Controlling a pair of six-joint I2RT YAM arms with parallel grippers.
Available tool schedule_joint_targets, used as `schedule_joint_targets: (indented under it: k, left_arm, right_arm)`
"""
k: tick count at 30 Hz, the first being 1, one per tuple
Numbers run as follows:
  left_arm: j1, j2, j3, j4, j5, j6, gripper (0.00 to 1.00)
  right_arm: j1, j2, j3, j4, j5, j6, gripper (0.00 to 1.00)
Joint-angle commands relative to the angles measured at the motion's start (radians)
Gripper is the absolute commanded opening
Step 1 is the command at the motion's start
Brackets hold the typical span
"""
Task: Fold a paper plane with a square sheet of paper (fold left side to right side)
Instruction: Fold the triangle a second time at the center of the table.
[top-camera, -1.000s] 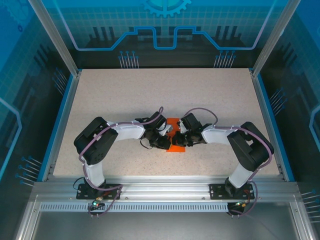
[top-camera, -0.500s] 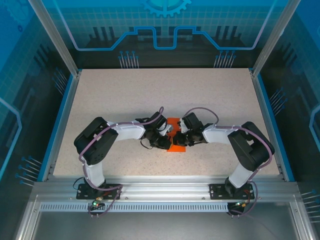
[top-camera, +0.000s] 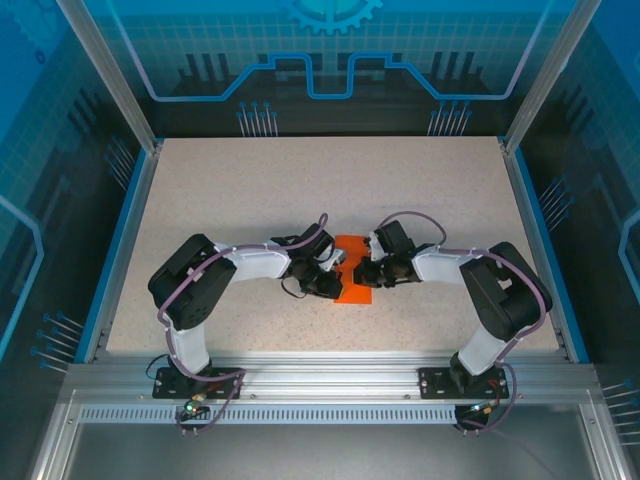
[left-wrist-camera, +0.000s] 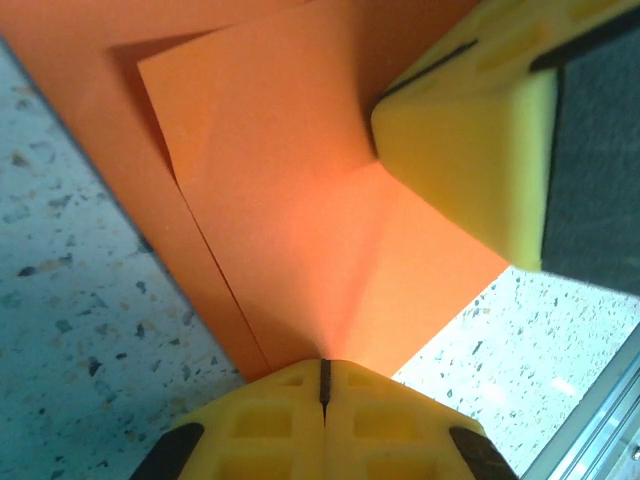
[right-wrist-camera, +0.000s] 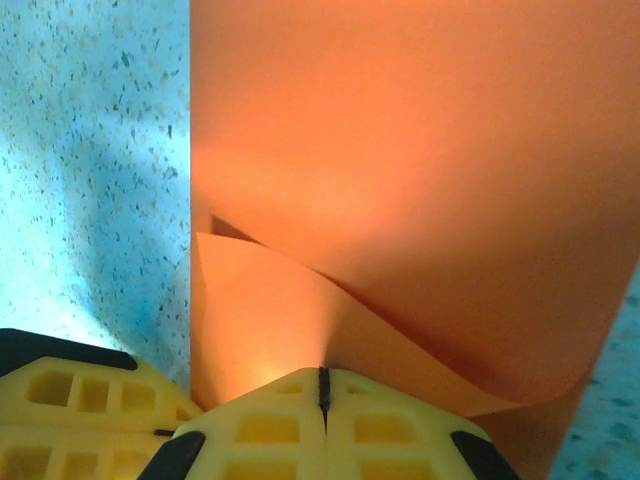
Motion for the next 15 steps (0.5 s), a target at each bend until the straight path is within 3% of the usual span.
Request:
schedule_joint_targets:
  k: [1, 15]
  left_arm:
    - [-0.007, 0.046, -0.033, -0.096, -0.059, 0.017, 0.00]
    - [-0.010, 0.042, -0.029, -0.099, -0.062, 0.020, 0.00]
  right_arm:
    - [-0.053, 0.003, -0.010, -0.035, 0.064, -0.038, 0.05]
    - [-0.161, 0.014, 0.002, -0.056, 0.042, -0.100, 0.05]
